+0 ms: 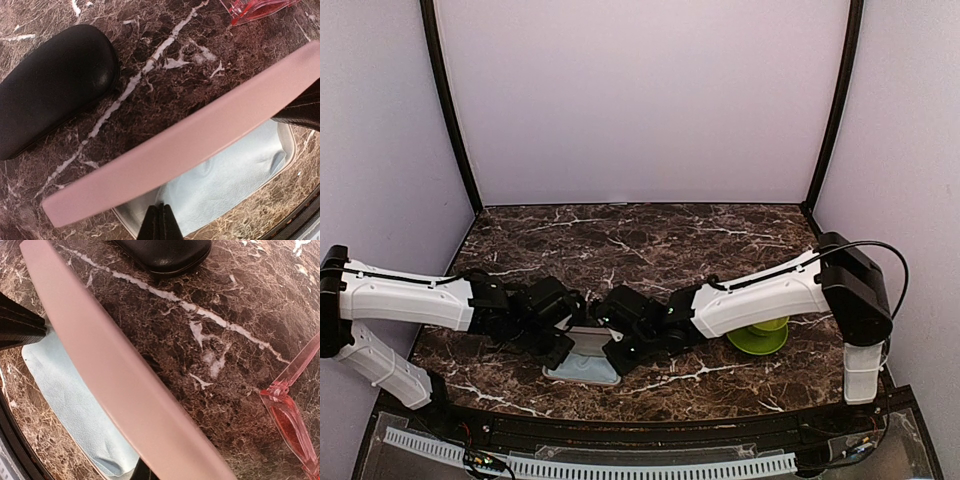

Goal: Organize the sunglasses
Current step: Place the glasses cleaning cloth in the sunglasses case.

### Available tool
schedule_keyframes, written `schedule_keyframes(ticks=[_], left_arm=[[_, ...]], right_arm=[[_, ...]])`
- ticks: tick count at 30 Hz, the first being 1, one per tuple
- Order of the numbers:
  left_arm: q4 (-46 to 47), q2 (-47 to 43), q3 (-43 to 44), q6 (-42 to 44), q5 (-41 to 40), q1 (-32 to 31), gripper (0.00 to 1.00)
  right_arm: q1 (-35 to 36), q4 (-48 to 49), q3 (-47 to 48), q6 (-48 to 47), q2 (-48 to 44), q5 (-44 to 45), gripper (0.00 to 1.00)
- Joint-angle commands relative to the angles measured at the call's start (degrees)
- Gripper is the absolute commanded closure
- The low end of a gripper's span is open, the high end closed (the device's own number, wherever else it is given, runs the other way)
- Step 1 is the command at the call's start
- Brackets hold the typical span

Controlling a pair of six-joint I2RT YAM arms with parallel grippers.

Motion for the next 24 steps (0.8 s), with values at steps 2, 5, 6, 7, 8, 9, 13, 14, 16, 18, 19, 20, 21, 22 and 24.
schedule_keyframes(ticks=[2, 5, 6, 7, 8, 9, 13, 14, 16, 18, 19, 20, 21, 22, 24], left_arm=[[0.54, -0.45, -0.68, -0.48, -0.07, 0.03, 1.00], [0.85, -0.17, -0.56, -0.38, -0.14, -0.23, 1.00], [0.90, -0.04, -0.62, -0.47, -0.20, -0.33, 1.00], [0.83, 0.17, -0.63, -0.39, -0.26, -0.41, 1.00], [0.65, 0.43, -0.63, -0.45, -0.39, -0.43, 1.00], [0.35, 0.70, -0.56, -0.61, -0.61, -0.50, 1.00], [-0.19, 1.66, -0.35, -0.99, -1.55, -0.76, 0.98], [-0.30, 1.86, -0.18, -1.06, -1.67, -0.82, 0.97], [-0.29, 2.13, 0.02, -1.15, -1.86, -1.08, 0.96], [-0.47, 2.47, 0.21, -1.30, -2.01, -1.36, 0.94], [-0.55, 2.60, 0.31, -1.41, -2.15, -1.50, 0.92], [-0.76, 2.70, 0.37, -1.56, -2.44, -1.64, 0.91], [-0.92, 2.83, 0.54, -1.73, -2.74, -1.85, 0.90], [-1.15, 2.90, 0.66, -1.83, -3.16, -1.98, 0.89], [-1.41, 3.04, 0.83, -2.11, -3.56, -2.31, 0.87]], right_arm=[[0.96, 0.77, -0.50, 0.27, -2.60, 1.19, 1.00], [1.07, 0.59, -0.49, 0.22, -2.59, 1.47, 1.00], [1.09, 0.56, -0.48, 0.20, -2.68, 1.55, 1.00], [1.04, 0.56, -0.48, 0.15, -2.59, 1.50, 1.00], [1.02, 0.51, -0.48, 0.07, -2.59, 1.45, 1.00], [1.01, 0.55, -0.40, 0.09, -2.48, 1.39, 1.00], [1.11, 0.39, -0.39, 0.11, -2.27, 1.41, 1.00], [1.14, 0.33, -0.39, 0.03, -2.24, 1.41, 1.00], [1.17, 0.10, -0.18, -0.04, -2.20, 1.43, 1.00], [1.17, -0.19, 0.08, -0.14, -2.05, 1.41, 1.00], [1.15, -0.22, 0.13, -0.15, -2.02, 1.41, 0.99], [1.18, -0.19, 0.14, -0.17, -2.02, 1.37, 0.98], [1.14, -0.30, 0.14, -0.16, -2.02, 1.38, 0.96], [1.20, -0.37, 0.21, -0.15, -2.02, 1.40, 0.95], [1.27, -0.65, 0.33, -0.22, -2.10, 1.57, 0.92]])
